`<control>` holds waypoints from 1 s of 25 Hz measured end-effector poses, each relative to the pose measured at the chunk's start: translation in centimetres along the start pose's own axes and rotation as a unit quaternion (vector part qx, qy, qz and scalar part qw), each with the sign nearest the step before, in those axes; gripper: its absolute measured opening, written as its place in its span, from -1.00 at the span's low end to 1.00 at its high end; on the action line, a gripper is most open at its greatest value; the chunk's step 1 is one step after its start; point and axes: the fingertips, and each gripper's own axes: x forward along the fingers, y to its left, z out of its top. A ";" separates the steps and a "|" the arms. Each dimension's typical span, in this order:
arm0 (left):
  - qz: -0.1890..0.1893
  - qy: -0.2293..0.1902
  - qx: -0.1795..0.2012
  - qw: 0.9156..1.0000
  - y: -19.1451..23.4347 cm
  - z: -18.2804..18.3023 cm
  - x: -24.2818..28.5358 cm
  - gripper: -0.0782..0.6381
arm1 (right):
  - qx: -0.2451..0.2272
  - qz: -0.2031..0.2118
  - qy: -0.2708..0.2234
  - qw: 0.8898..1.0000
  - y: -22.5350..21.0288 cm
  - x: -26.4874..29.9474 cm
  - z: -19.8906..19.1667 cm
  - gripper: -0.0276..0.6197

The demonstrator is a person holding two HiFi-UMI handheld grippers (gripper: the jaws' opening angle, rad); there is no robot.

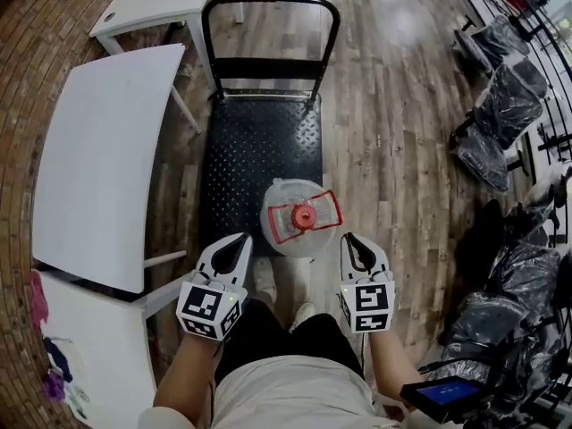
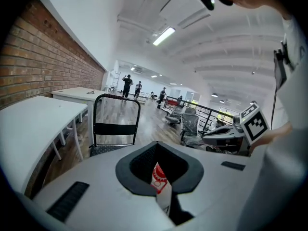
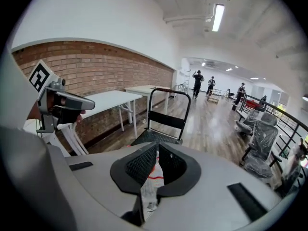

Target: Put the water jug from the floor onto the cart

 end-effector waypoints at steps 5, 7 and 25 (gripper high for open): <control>-0.032 -0.018 0.025 0.999 -7.0 1.4 -0.4 -0.78 | 0.012 -0.032 -0.043 0.998 -3.3 -6.2 -0.6 -0.89; -0.050 -0.031 0.039 0.998 -9.8 2.3 -0.7 -0.78 | 0.016 -0.048 -0.070 0.996 -4.4 -8.6 0.0 -0.90; -0.035 -0.082 0.086 0.992 -19.0 4.6 -10.1 -0.78 | 0.003 -0.034 -0.139 0.990 -3.2 -20.4 -0.5 -0.90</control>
